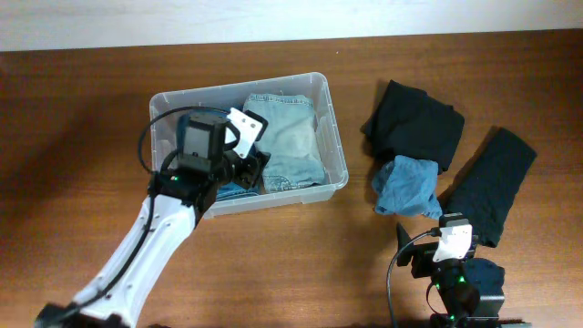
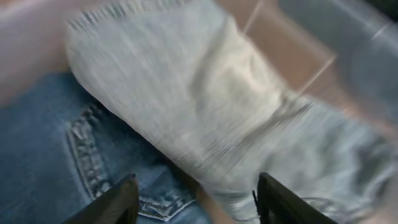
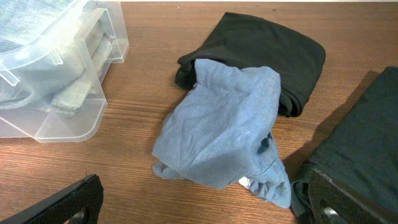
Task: Pack container
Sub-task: 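Press and tuck the light-grey jeans into the bin with the left gripper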
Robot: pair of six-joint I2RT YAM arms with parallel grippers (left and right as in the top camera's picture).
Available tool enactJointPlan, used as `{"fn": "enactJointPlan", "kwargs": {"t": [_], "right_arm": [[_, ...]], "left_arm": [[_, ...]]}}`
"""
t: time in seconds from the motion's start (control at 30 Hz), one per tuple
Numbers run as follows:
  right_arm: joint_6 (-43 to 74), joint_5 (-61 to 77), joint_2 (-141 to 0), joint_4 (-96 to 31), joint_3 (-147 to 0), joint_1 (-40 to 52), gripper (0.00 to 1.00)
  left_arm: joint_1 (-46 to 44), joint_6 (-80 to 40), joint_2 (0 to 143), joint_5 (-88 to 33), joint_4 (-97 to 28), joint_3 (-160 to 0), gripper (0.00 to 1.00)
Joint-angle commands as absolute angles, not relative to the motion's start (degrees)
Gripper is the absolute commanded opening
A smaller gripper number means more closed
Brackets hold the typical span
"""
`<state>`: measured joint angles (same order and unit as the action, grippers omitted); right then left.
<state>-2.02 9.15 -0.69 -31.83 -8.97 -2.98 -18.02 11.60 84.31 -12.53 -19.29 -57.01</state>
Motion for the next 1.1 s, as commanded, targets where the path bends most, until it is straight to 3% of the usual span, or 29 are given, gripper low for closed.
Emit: {"fn": "enactJointPlan", "kwargs": {"t": [0.0, 0.27, 0.33, 0.43, 0.7, 0.87, 1.07], "right_arm": [[-2.3, 9.5, -0.4, -31.9, -8.6, -3.4, 0.98], [-2.3, 9.5, -0.4, -31.9, -8.6, -3.4, 0.98], [-2.3, 9.5, -0.4, -31.9, -8.6, -3.4, 0.98], [-2.3, 9.5, -0.4, -31.9, -8.6, -3.4, 0.98], [-2.4, 9.5, -0.4, -31.9, -8.6, -3.4, 0.98], [-2.3, 9.5, -0.4, -31.9, -8.6, -3.4, 0.98], [-2.3, 9.5, -0.4, -31.9, -8.6, -3.4, 0.98]], "left_arm": [[-18.9, 16.4, 89.9, -11.3, -18.9, -57.8, 0.58], [-21.8, 16.4, 97.9, 3.1, -24.7, -58.0, 0.55], [-21.6, 16.4, 98.3, 4.4, -25.4, -58.0, 0.46], [-21.7, 15.8, 97.6, 5.8, -25.9, -60.4, 0.45], [-21.8, 14.9, 95.0, -4.1, -36.2, -82.5, 0.48], [-21.9, 15.1, 97.4, -5.9, -36.6, -82.8, 0.49], [-22.9, 17.7, 109.8, -6.7, -42.3, -82.8, 0.49]]}}
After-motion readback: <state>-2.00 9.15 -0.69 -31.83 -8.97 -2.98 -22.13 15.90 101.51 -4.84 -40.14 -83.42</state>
